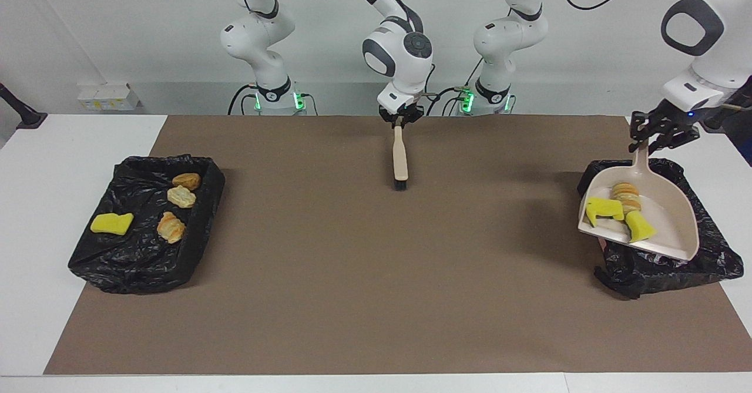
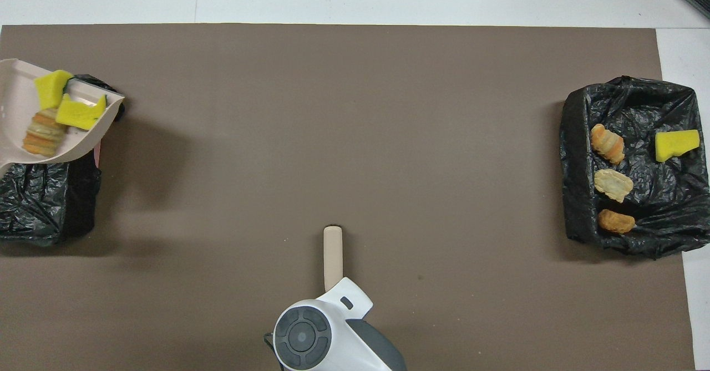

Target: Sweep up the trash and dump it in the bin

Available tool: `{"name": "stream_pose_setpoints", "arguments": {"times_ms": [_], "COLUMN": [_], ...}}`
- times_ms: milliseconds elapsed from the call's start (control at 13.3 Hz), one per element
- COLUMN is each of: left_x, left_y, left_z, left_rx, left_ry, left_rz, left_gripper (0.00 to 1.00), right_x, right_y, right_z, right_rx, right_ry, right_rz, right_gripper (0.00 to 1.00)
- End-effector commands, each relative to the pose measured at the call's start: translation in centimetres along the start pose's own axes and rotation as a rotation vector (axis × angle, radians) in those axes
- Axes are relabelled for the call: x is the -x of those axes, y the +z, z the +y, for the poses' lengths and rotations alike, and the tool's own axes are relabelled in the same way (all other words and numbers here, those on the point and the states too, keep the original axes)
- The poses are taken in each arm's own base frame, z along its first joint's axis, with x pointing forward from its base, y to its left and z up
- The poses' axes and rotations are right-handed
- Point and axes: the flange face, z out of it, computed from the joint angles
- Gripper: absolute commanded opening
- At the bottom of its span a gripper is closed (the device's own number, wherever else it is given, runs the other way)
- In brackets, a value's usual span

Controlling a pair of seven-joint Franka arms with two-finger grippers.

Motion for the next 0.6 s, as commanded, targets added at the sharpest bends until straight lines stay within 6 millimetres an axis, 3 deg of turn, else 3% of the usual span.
{"name": "stream_pose_setpoints", "arguments": {"times_ms": [0, 150, 300, 524], "left_x": [1.1, 2.4, 2.3, 2.1], "left_y": [-1.4, -1.3, -2.6, -3.3], "left_z": [-4.5, -8.2, -10.5, -11.7], "left_rx": [-0.078, -0.133, -0.215, -0.343], "left_ry": [0.083, 0.165, 0.262, 0.399], "left_rz": [-0.055, -0.125, -0.211, -0.343], "left_gripper": [0.0, 0.0, 0.0, 0.0], "right_x": [-1.6, -3.3, -6.7, -10.4], "right_y": [-1.9, -4.7, -8.5, -12.3], "right_z": [0.1, 0.9, 5.3, 12.0], "right_rx": [-0.008, -0.013, -0.031, -0.049], "right_ry": [0.001, 0.009, -0.01, -0.065], "right_rz": [0.049, 0.065, 0.073, 0.074], "right_gripper": [1.0, 1.0, 1.0, 1.0]}}
